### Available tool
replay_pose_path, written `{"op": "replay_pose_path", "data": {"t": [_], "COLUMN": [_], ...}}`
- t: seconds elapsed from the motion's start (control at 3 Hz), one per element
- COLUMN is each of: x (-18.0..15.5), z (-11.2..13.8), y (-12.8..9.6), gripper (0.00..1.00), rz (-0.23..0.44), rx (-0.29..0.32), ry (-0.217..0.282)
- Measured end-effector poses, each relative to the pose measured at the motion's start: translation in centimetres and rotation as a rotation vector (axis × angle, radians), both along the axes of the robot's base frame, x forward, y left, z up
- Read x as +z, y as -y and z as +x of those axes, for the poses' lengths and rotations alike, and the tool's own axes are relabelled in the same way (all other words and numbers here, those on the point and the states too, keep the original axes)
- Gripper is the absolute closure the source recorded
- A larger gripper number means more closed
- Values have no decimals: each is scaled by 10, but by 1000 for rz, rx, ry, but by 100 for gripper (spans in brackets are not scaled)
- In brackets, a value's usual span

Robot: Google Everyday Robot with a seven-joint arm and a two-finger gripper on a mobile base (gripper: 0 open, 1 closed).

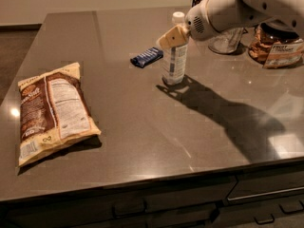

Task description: Move blue plastic bottle near brown chip bag

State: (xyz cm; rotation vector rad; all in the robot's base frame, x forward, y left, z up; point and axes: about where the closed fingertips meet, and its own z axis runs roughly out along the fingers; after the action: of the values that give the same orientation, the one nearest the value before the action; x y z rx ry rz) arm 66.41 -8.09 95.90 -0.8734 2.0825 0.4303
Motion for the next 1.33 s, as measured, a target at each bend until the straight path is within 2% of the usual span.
{"op": "replay_pose_path", "data": {"t": [0.33,0.67,1.0,1.33], "x": [8,29,48,56], "z": [-4,-15,-27,-31], "y": [-4,-16,-40,-68], "gripper": [64,88,100,100], "rz": [5,29,58,76], "rx": [13,55,131,204], "ry": [-3,21,46,57]}}
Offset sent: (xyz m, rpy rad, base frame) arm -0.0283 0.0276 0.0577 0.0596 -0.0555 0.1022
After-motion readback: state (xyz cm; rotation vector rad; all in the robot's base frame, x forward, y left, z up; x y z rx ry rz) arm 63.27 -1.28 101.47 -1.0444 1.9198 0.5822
